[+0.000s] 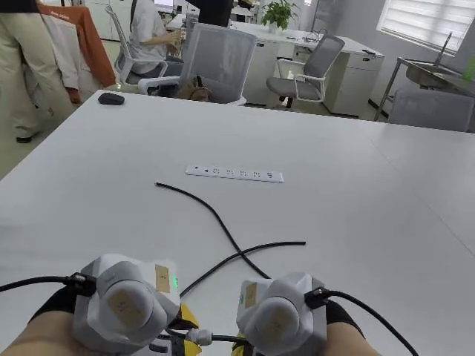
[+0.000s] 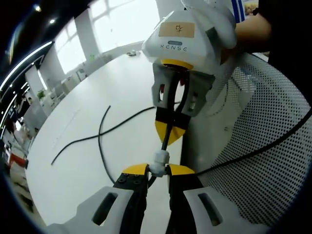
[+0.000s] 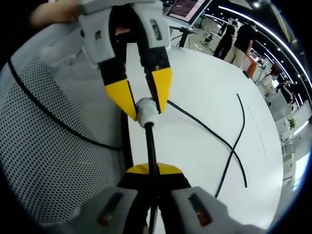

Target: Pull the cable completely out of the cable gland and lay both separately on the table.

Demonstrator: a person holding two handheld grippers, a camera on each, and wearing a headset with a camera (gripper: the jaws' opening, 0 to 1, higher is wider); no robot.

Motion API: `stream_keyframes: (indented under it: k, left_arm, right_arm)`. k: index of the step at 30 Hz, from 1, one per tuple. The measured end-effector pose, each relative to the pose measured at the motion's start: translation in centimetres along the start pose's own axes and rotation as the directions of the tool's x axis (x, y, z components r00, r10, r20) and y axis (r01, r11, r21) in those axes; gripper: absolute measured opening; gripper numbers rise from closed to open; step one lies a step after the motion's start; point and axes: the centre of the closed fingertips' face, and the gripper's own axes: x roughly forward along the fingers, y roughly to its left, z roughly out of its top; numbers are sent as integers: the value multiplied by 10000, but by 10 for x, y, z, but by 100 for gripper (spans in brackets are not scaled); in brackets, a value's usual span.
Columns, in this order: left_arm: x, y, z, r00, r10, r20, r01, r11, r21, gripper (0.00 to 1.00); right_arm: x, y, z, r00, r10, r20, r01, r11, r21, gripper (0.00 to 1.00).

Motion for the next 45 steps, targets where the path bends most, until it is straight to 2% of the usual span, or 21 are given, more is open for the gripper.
stream_keyframes:
  k: [4,16,23,26,28,33,37,39,41,43,44,45]
  left_arm:
    - [-1,2,0,10000,73,34,-72,9999,-98,16]
    - [-2,7,-5,9995,277,-142,-280,9994,-213,17]
    - [-2,8,-8,9991,333,-259,-339,9991,-236,17]
    - [-3,10,-10,9985,400,-361,-410,9988,-266,17]
    - [-4,11,-13,9980,446,-453,-458,9986,-264,17]
    - [-5,13,-16,9975,493,-510,-514,9979,-407,17]
    - [-6,15,-16,9971,542,-537,-566,9974,-455,17]
    - [-6,16,-17,9968,568,-564,-595,9971,-471,17]
    - [-6,15,-16,9971,558,-523,-584,9971,-485,17]
    - [-7,16,-15,9968,626,-497,-651,9967,-493,17]
    - [-7,17,-15,9966,648,-513,-673,9965,-489,17]
    - [-7,16,-16,9966,627,-534,-653,9967,-484,17]
  right_arm:
    - [-2,-2,-2,10000,-73,-9,73,9997,214,0]
    - [-2,-10,-20,9956,-492,-800,519,9981,320,0]
    - [-4,-16,-34,9865,-769,-1445,826,9960,340,0]
    - [-6,-20,-41,9803,-919,-1749,1010,9939,439,0]
    - [-8,-23,-49,9729,-1006,-2083,1136,9922,515,0]
    - [-11,-28,-59,9641,-1134,-2400,1371,9870,841,0]
    - [-14,-33,-72,9440,-1333,-3019,1689,9810,950,0]
    - [-14,-34,-76,9382,-1370,-3179,1769,9791,1002,0]
    - [-14,-33,-77,9362,-1270,-3278,1696,9799,1047,0]
    - [-12,-26,-76,9411,-939,-3249,1360,9847,1094,0]
    - [-11,-24,-75,9436,-862,-3198,1282,9853,1126,3]
    - [-8,-20,-65,9568,-744,-2811,1117,9866,1192,8]
